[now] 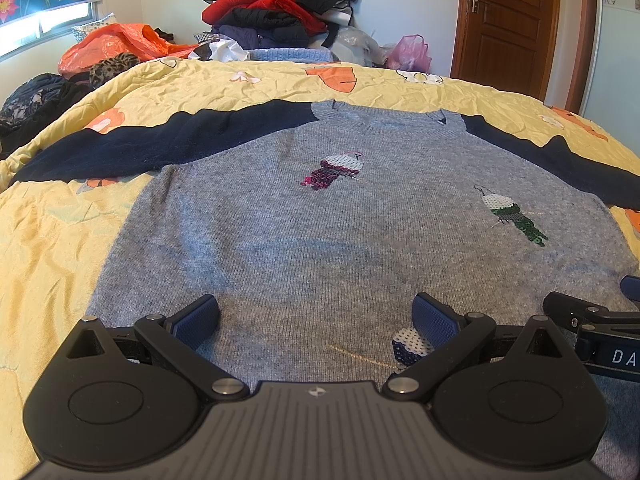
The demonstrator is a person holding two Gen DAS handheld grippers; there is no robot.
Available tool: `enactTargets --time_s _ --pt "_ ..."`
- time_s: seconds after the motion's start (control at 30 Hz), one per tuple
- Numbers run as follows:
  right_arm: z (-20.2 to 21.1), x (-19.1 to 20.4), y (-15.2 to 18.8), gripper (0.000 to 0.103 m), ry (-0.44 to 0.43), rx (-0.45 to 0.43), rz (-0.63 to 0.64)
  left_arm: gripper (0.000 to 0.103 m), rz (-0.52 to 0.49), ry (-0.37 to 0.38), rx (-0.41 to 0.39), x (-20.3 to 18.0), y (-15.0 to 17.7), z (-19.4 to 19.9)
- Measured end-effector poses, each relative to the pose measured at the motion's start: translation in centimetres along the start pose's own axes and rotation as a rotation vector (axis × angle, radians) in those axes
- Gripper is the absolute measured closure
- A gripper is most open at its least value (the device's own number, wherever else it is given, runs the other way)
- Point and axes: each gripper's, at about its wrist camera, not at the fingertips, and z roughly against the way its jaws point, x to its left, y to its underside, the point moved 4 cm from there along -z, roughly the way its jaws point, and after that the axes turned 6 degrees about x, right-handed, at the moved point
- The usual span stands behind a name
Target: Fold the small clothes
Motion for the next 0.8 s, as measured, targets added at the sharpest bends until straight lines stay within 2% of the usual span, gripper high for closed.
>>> enactTargets --time_s 0.63,0.8 --pt "0.08 0.01 0.08 0.000 -0.004 0.001 0.001 0.000 0.000 0.000 0.000 -0.05 0.05 0.05" --pt "0.52 -0.52 0.25 0.000 -0.054 0.018 0.021 0.000 0.000 0.000 0.000 -0.03 0.01 0.01"
